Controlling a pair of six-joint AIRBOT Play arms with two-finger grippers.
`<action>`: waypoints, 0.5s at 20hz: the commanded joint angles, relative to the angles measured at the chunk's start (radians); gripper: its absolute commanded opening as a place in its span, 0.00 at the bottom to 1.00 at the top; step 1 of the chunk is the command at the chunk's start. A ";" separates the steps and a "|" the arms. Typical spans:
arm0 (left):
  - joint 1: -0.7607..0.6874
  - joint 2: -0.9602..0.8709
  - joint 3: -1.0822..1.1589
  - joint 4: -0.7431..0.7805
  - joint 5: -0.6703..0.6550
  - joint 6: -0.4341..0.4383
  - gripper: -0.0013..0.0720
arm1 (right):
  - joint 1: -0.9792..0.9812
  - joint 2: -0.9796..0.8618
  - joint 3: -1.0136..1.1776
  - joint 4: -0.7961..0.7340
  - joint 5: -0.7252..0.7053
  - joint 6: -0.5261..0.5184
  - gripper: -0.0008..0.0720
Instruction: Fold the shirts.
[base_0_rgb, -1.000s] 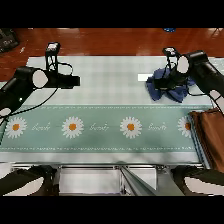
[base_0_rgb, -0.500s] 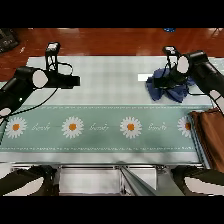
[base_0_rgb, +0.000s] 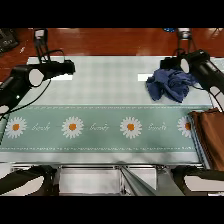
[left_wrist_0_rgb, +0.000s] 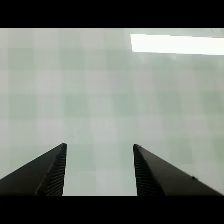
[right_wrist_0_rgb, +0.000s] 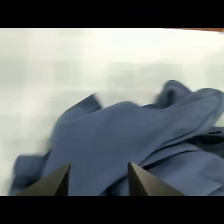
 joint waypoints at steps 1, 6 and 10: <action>0.080 -0.006 0.001 0.007 -0.006 -0.003 0.71 | -0.138 -0.130 0.077 0.172 -0.052 -0.046 0.59; 0.097 -0.017 0.001 0.008 -0.169 0.004 0.71 | -0.195 -0.351 0.217 0.329 0.196 -0.174 0.58; 0.111 -0.008 0.023 0.008 -0.295 0.017 0.71 | -0.195 -0.372 0.222 0.394 0.271 -0.208 0.06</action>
